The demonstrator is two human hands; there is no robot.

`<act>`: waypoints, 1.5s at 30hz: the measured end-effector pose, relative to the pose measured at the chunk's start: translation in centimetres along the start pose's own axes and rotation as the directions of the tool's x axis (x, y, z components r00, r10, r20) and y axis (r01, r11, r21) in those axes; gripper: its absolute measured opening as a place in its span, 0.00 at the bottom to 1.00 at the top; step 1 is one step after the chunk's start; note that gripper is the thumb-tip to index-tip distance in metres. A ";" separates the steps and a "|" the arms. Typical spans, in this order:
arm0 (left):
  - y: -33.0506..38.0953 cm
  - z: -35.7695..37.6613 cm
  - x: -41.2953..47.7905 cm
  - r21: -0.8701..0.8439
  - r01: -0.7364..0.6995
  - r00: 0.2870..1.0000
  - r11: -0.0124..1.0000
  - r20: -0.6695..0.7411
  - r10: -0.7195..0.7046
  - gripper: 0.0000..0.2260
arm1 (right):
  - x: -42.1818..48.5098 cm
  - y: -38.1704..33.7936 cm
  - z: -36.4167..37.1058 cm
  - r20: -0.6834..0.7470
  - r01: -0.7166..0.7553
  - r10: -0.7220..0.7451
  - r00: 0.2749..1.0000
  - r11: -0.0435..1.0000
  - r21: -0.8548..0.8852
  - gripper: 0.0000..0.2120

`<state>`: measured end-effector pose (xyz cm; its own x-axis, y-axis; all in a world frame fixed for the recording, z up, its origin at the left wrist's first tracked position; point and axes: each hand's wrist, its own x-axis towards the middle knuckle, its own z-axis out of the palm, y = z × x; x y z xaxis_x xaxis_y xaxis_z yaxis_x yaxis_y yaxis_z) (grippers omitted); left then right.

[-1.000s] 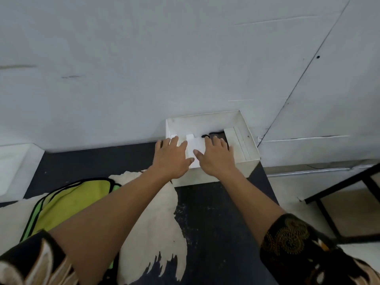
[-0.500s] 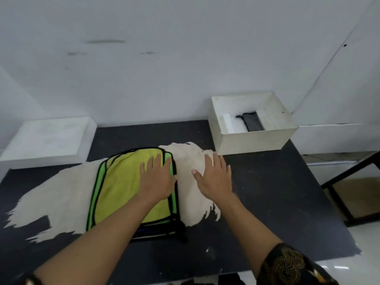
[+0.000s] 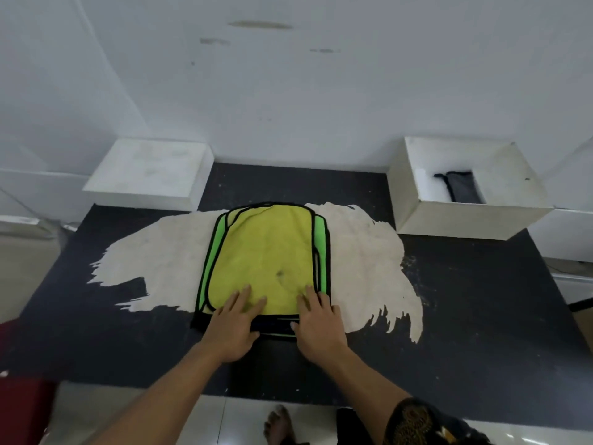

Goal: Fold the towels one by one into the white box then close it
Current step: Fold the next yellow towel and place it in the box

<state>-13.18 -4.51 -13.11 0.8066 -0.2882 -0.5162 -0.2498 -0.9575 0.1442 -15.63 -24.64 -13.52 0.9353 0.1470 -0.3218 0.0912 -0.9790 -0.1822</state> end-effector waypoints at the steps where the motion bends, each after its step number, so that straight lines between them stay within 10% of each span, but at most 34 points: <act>1: 0.0 0.1 0.1 -0.023 0.005 1.000 1.000 0.001 -0.005 0.32 | 0.1 0.1 -0.1 -0.014 -0.001 0.002 1.000 1.000 0.013 0.28; 15: 0.6 -1.5 2.6 -0.323 0.237 0.935 0.916 -0.180 -0.305 0.16 | 1.9 -0.1 -2.7 -0.050 0.026 -0.028 0.998 0.999 -0.048 0.07; 25: 1.7 -0.2 1.7 -0.403 0.548 0.731 0.733 -0.195 -0.653 0.21 | 2.1 1.2 -2.5 -0.019 -0.126 0.130 0.991 0.981 0.144 0.22; 37: 0.0 -1.7 2.5 -0.345 0.595 0.744 0.725 -0.105 -0.660 0.22 | 1.4 -1.3 -1.9 -0.094 -0.358 0.372 0.923 0.923 0.139 0.25; 45: -1.4 -1.0 1.5 -0.355 0.392 0.796 0.849 -0.333 -0.507 0.18 | 1.2 -1.2 -3.1 -0.188 -0.339 0.374 0.908 0.920 0.195 0.16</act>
<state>-11.08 -3.61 -13.25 0.9463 0.2516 -0.2029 0.2944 -0.9300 0.2201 -13.55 -23.75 -10.79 0.9478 -0.2591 -0.1856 -0.2995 -0.9235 -0.2398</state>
